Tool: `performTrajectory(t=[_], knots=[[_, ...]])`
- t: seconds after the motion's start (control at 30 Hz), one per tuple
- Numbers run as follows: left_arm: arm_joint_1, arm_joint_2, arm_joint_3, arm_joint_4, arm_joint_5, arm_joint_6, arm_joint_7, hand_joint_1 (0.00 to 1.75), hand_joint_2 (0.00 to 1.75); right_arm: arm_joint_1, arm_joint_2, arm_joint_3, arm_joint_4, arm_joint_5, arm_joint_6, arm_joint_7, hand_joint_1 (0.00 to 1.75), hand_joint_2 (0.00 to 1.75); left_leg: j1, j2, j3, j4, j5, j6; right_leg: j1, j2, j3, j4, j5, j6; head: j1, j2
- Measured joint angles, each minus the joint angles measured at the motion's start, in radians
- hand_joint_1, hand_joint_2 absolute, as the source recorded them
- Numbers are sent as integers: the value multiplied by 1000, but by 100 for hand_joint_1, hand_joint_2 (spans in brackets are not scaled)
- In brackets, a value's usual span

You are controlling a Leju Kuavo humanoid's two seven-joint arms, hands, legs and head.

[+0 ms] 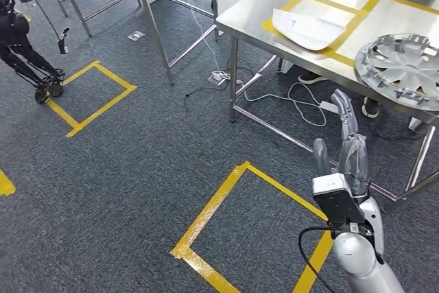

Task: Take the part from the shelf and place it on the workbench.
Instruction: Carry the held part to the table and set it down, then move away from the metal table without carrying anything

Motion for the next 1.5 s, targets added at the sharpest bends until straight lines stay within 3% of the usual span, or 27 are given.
performTrajectory(t=[0.07, 0.13, 0.2, 0.23, 0.3, 0.37, 0.43, 0.47, 0.5, 0.53, 0.6, 0.67, 0.73, 0.8, 0.87, 0.93, 0.97, 1.03, 1.07, 1.1, 1.17, 1.23, 1.3, 1.37, 1.43, 1.47, 1.5], knots=[[-1, 0, 0, -2, -2, -1, 0, 0, 0, 1, 0, -1, -2, 0, 0, 0, 0, 0, -7, 42, 76, -142, 51, 8, 4, -22, 5, 1, -5, 6, 0, 0], [-4, -1, 0, -3, -6, -1, -1, 0, 0, 6, -1, -3, -6, 0, -1, 0, 0, 0, -15, 73, 109, -212, 62, 19, 10, -42, 8, 1, -10, 15, 0, 0], [-4, -2, -1, -4, -14, -1, -2, 0, 0, 16, -2, -6, -12, -3, -3, -1, 0, 0, -18, 58, 106, -217, 61, 30, 12, -63, 12, -2, -12, 24, 1, 0], [-3, -2, -2, -4, -18, 0, -3, 0, 0, 22, -3, -8, -16, -6, -4, -2, 0, 0, -16, 47, 106, -220, 64, 36, 10, -56, 12, 1, -19, 29, 2, 0], [-3, -3, -4, -4, -23, 2, -4, 0, 0, 36, -8, -16, -26, -14, -8, -7, 0, 0, -11, 25, 108, -227, 70, 48, 7, -6, -11, 54, -59, 36, 6, 0], [-6, -3, -5, -5, -26, 4, -6, 0, 0, 52, -14, -27, -31, -20, -11, -11, 0, 0, -10, 1, 106, -228, 72, 53, 6, 48, -75, 188, -123, 38, 10, 0], [-8, -5, -6, -5, -32, 4, -7, 0, 0, 67, -16, -33, -33, -20, -12, -13, 0, 0, -11, -25, 105, -227, 72, 54, 6, 60, -131, 289, -150, 37, 11, 0], [-8, -5, -6, -5, -35, 4, -7, 0, 0, 72, -16, -34, -34, -20, -12, -14, 0, 0, -12, -38, 105, -226, 72, 54, 7, 61, -134, 285, -133, 36, 11, 0], [-8, -5, -6, -5, -37, 4, -8, 0, 0, 75, -16, -35, -36, -19, -12, -15, 0, 0, -12, -50, 106, -225, 72, 54, 6, 65, -118, 243, -99, 34, 11, 0], [-8, -5, -6, -5, -39, 5, -8, 0, 0, 78, -17, -36, -39, -19, -12, -16, 0, 0, -11, -63, 107, -223, 72, 53, 5, 77, -86, 171, -58, 31, 11, 0], [-11, -5, -7, -5, -40, 6, -9, 0, 0, 84, -17, -41, -48, -18, -13, -19, 0, 0, -12, -87, 104, -218, 72, 47, 2, 113, -26, 46, -11, 28, 10, 0], [-12, -4, -7, -5, -40, 7, -11, 0, 0, 93, -17, -48, -56, -17, -16, -20, 0, 0, -10, -109, 97, -217, 75, 35, 3, 126, -4, 9, -11, 26, 9, 0], [-9, -3, -7, -5, -40, 8, -11, 0, 0, 104, -17, -51, -65, -17, -19, -21, 0, 0, -7, -120, 91, -216, 78, 23, 3, 106, 0, 4, -5, 16, 9, 0], [-8, -1, -7, -5, -40, 10, -12, 0, 0, 114, -17, -54, -75, -17, -22, -21, 0, 0, -10, -85, 73, -175, 51, 13, 0, 82, 4, -2, -1, 5, 3, 0], [-11, -2, -7, -5, -40, 10, -12, 0, 0, 127, -17, -58, -81, -17, -25, -22, 0, 0, -9, -32, 21, -60, -12, 4, 1, 55, 7, -3, -2, -1, -3, 0], [-12, -2, -7, -5, -40, 10, -12, 0, 0, 140, -17, -64, -84, -17, -27, -22, 0, 0, -5, -13, -29, 52, -53, -1, 5, 26, 8, -3, -5, -3, -3, 0], [-12, -2, -8, -5, -40, 10, -12, 0, 0, 145, -17, -67, -85, -17, -27, -22, 0, 0, -4, -9, -32, 64, -48, -1, 6, 14, 9, -3, -6, -3, -3, 0], [-11, 0, -9, -5, -41, 11, -13, 0, 0, 150, -17, -73, -88, -19, -28, -23, 0, 0, -6, 5, 18, -28, 10, 5, 8, -9, 15, -3, -11, -2, -3, 0], [-11, 1, -10, -5, -41, 10, -15, 0, 0, 152, -17, -76, -90, -19, -29, -26, 0, 0, -11, 32, 56, -98, 36, 11, 9, -19, 18, -3, -14, 0, -3, 0], [-13, 2, -11, -5, -42, 10, -17, 0, 0, 154, -17, -79, -93, -20, -29, -29, 0, 0, -18, 58, 88, -160, 53, 18, 12, -29, 21, -2, -18, 3, -4, 0], [-16, 3, -12, -5, -42, 10, -20, 0, 0, 160, -17, -85, -99, -21, -28, -34, 0, 0, -29, 89, 110, -213, 57, 30, 18, -51, 23, -1, -23, 11, -2, 0], [-16, 3, -13, -5, -43, 10, -21, 0, 0, 164, -17, -89, -101, -20, -26, -37, 0, 0, -28, 65, 106, -220, 60, 40, 18, -69, 25, -3, -29, 21, -1, 0], [-14, 4, -14, -5, -43, 10, -22, 0, 0, 165, -17, -91, -104, -20, -24, -40, 0, 0, -23, 41, 108, -227, 66, 52, 13, -28, 12, 28, -55, 31, 2, 0], [-16, 4, -17, -5, -43, 10, -23, 0, 0, 168, -17, -95, -106, -19, -23, -40, 0, 0, -19, 17, 108, -231, 70, 59, 9, 37, -41, 142, -113, 37, 7, 0], [-18, 5, -20, -5, -43, 7, -23, 0, 0, 170, -17, -99, -106, -19, -23, -40, 0, 0, -19, -11, 108, -230, 71, 61, 8, 58, -111, 271, -156, 40, 9, 0], [-17, 5, -22, -5, -44, 6, -23, 0, 0, 170, -17, -99, -106, -18, -23, -40, 0, 0, -19, -25, 108, -230, 71, 61, 8, 60, -129, 296, -151, 41, 9, 0], [-17, 5, -23, -5, -44, 4, -23, 0, 0, 168, -17, -100, -106, -17, -22, -39, 0, 0, -19, -40, 109, -229, 71, 61, 7, 61, -126, 275, -124, 41, 9, 0]])
